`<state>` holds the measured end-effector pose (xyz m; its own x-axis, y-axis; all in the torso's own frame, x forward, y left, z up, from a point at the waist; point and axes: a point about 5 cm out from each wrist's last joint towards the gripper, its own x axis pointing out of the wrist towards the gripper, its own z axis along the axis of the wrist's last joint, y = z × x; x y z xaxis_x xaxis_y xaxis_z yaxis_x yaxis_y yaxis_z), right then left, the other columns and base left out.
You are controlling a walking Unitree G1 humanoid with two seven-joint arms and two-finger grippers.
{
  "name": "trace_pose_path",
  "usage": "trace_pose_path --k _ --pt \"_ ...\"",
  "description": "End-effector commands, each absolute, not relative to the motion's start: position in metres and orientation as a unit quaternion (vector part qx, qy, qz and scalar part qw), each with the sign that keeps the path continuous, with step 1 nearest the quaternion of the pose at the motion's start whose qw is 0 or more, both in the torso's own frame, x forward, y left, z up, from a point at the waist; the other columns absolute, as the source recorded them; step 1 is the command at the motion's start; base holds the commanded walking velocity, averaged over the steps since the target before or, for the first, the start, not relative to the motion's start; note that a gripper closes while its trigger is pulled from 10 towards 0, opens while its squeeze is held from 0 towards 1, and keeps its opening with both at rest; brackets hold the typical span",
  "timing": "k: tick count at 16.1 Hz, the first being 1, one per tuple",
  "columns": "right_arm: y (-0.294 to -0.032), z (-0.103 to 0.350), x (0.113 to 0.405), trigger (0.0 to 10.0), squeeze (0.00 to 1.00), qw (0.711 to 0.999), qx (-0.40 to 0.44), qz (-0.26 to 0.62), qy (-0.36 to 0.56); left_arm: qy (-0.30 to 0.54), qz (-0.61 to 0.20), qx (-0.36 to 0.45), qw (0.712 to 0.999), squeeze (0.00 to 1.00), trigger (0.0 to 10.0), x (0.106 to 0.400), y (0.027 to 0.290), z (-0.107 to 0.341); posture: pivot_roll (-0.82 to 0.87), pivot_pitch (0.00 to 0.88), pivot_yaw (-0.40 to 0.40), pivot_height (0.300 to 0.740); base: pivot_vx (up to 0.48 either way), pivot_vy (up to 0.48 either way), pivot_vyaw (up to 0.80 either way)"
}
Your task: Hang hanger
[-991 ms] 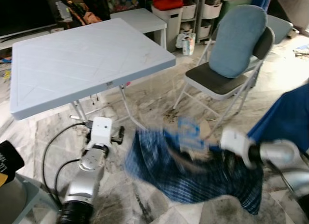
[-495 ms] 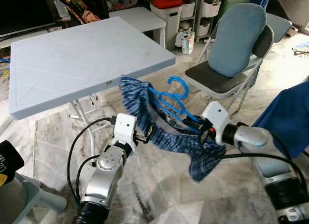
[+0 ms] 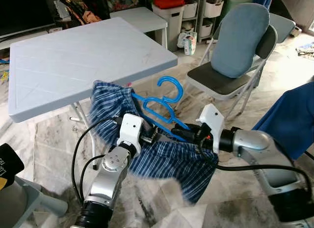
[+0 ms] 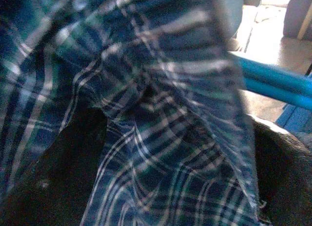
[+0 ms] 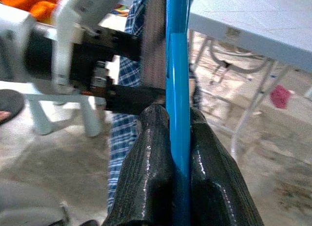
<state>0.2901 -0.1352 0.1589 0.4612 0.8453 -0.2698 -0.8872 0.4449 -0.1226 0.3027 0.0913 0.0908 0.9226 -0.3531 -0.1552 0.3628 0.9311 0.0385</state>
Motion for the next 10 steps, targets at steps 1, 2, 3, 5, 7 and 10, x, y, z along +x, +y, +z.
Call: trace_pose_path --k 1,2,3,5,7,10 --pt "-0.133 0.172 0.287 10.0 0.00 0.836 -0.116 0.532 0.069 0.076 -0.168 0.051 0.982 0.00 10.0 0.306 0.098 0.090 -0.12 0.016 0.039 0.740 0.000 0.000 0.00" --pt "-0.133 0.174 0.286 10.0 0.00 0.835 -0.116 0.533 0.070 0.076 -0.164 0.053 0.982 0.00 10.0 0.307 0.100 0.090 -0.13 0.016 0.039 0.740 0.000 0.000 0.00" --pt "-0.136 0.173 0.286 10.0 0.00 0.832 -0.130 0.534 0.074 0.077 -0.152 0.060 0.984 0.00 10.0 0.309 0.104 0.089 -0.13 0.017 0.040 0.740 0.000 0.000 0.00" --pt "-0.144 0.169 0.287 10.0 0.00 0.831 -0.161 0.524 0.089 0.075 -0.123 0.067 0.987 0.00 10.0 0.312 0.115 0.090 -0.12 0.016 0.039 0.740 0.000 0.000 0.00" --pt "-0.152 0.159 0.291 10.0 0.00 0.833 -0.210 0.502 0.105 0.065 -0.101 0.067 0.990 0.00 10.0 0.315 0.127 0.095 -0.12 0.016 0.038 0.740 0.000 0.000 0.00" --pt "-0.159 0.153 0.302 10.0 0.00 0.851 -0.244 0.453 0.108 0.068 -0.085 0.072 0.991 0.00 10.0 0.314 0.141 0.095 -0.11 0.014 0.035 0.740 0.000 0.000 0.00"
